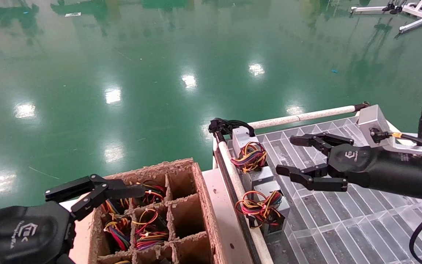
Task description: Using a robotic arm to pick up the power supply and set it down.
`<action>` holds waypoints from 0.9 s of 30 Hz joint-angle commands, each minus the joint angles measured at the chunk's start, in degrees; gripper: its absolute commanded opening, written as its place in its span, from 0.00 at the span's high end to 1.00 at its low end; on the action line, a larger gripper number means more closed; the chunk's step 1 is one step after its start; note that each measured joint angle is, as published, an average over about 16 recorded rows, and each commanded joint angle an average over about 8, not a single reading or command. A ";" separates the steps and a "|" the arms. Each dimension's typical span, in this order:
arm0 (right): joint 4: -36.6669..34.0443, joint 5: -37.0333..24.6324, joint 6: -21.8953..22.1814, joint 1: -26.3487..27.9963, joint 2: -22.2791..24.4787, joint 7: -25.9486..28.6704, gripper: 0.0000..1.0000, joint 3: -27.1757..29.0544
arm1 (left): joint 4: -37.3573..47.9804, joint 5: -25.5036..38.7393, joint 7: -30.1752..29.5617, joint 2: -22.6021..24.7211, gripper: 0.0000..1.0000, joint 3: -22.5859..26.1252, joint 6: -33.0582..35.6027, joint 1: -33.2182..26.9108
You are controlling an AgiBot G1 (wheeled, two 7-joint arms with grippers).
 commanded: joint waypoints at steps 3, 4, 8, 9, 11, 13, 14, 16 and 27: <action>4.41 1.17 0.36 -2.42 0.87 1.40 0.00 1.53 | 0.01 0.00 0.00 0.00 0.00 0.01 0.00 0.00; 5.52 1.46 0.45 -3.03 1.09 1.76 0.00 1.92 | 0.01 0.00 0.00 0.00 0.00 0.01 0.00 -0.01; 9.93 2.63 0.80 -5.46 1.96 3.16 0.00 3.45 | 0.01 -0.01 0.01 0.00 0.00 0.01 0.00 -0.01; 11.00 2.92 0.89 -6.04 2.17 3.50 0.00 3.82 | 0.01 -0.01 0.01 0.00 0.00 0.02 0.00 -0.01; 13.23 3.51 1.07 -7.27 2.61 4.21 0.00 4.60 | 0.01 -0.01 0.01 0.00 0.00 0.02 0.00 -0.01; 15.41 4.09 1.24 -8.47 3.04 4.91 0.00 5.36 | 0.01 -0.01 0.01 -0.01 0.00 0.02 0.00 -0.01; 16.53 4.38 1.33 -9.08 3.26 5.27 0.00 5.75 | 0.01 -0.01 0.01 -0.01 0.00 0.02 0.00 -0.01; 18.75 4.97 1.51 -10.31 3.70 5.97 0.00 6.52 | 0.01 -0.02 0.01 -0.01 0.00 0.03 0.00 -0.01; 30.90 8.19 2.50 -16.98 6.10 9.85 0.00 10.75 | 0.01 -0.03 0.02 -0.01 0.00 0.04 -0.01 -0.01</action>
